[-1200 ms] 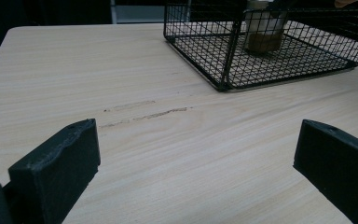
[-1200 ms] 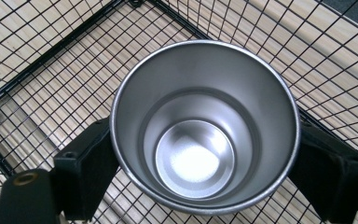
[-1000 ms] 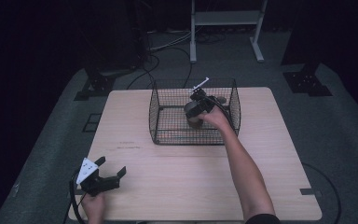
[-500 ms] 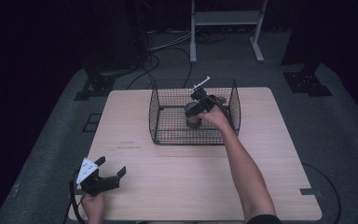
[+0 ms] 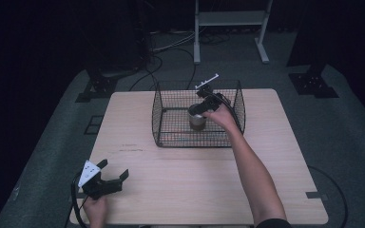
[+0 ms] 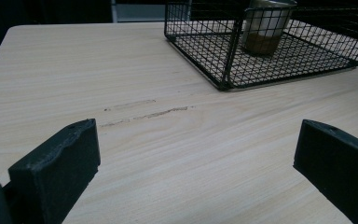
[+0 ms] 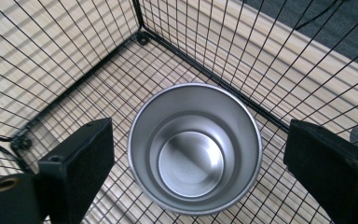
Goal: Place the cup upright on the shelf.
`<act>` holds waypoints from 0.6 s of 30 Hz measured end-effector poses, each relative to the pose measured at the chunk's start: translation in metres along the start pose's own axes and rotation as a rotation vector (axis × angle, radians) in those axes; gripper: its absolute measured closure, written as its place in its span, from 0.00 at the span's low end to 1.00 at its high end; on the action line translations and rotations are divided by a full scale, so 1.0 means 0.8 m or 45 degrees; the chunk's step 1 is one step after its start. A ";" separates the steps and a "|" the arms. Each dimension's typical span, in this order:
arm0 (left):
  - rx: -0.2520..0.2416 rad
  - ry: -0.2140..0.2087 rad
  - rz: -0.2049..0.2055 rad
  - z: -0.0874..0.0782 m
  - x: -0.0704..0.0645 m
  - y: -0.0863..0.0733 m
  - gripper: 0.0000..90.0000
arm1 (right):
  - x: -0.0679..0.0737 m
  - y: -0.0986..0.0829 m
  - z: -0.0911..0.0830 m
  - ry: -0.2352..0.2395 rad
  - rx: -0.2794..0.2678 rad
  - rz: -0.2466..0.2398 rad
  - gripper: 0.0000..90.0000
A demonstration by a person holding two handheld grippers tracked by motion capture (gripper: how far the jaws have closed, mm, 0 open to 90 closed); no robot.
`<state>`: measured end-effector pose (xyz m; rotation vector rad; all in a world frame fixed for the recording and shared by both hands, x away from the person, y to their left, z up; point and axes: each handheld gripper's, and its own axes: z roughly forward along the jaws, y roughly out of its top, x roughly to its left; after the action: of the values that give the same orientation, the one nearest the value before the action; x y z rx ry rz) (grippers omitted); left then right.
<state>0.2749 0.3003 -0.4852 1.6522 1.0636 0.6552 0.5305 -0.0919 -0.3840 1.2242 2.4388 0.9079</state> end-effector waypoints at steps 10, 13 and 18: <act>0.001 -0.006 0.017 -0.002 -0.001 0.000 0.00 | 0.019 0.001 -0.043 0.058 -0.093 -0.052 0.09; -0.006 -0.007 0.011 -0.002 -0.002 -0.001 0.00 | 0.023 -0.003 -0.054 0.088 -0.111 -0.067 0.09; -0.003 -0.006 0.014 -0.001 -0.001 -0.001 0.00 | 0.020 -0.013 -0.069 0.104 -0.137 -0.072 0.09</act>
<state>0.2734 0.3001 -0.4853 1.6575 1.0507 0.6595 0.4872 -0.1066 -0.3470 1.0964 2.4383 1.0770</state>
